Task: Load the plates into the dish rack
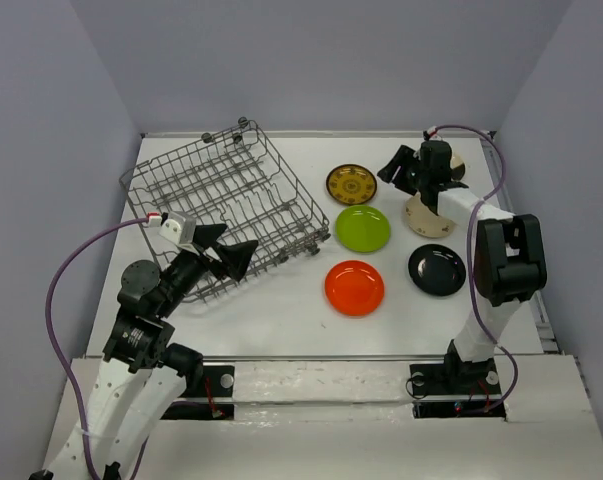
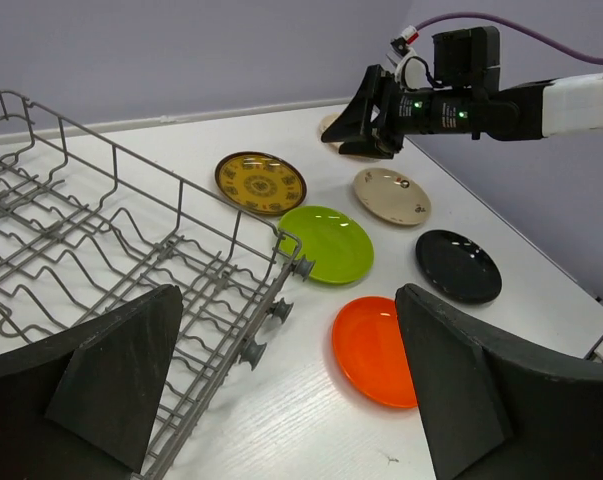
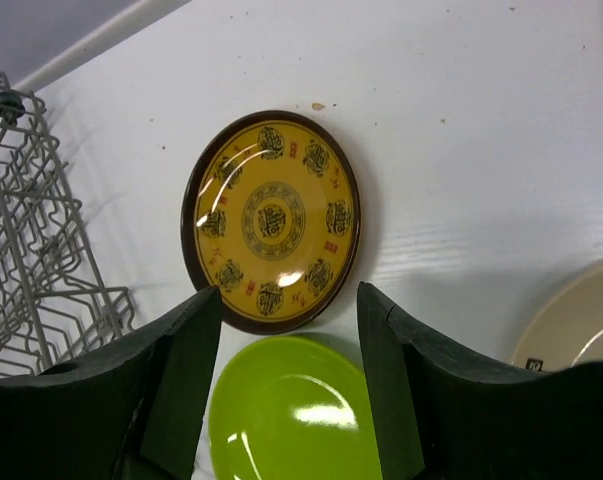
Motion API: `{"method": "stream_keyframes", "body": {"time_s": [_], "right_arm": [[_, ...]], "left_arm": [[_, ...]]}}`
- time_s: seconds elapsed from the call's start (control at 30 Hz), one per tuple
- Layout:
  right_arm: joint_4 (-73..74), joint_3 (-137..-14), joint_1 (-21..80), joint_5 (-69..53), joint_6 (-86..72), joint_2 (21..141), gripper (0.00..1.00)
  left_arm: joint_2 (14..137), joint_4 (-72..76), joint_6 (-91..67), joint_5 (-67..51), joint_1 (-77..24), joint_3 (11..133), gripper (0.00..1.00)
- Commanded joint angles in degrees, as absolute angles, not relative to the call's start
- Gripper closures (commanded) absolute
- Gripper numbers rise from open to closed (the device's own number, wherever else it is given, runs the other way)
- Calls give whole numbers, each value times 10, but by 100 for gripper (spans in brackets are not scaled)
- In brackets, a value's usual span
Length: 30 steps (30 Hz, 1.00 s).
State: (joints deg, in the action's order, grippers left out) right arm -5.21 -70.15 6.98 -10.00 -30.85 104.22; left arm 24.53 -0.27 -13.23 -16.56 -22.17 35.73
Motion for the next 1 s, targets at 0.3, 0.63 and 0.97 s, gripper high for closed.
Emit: {"method": "stream_keyframes", "body": {"time_s": [0.3, 0.63, 0.97], "right_arm": [[-64, -787, 59, -114, -296, 1142, 36], [-66, -804, 59, -180, -312, 1202, 41], [-79, -837, 59, -219, -349, 1256, 54]], "left_arm": [[241, 12, -122, -162, -228, 385, 1], [240, 13, -122, -162, -231, 384, 1], [245, 14, -122, -161, -231, 384, 1]]}}
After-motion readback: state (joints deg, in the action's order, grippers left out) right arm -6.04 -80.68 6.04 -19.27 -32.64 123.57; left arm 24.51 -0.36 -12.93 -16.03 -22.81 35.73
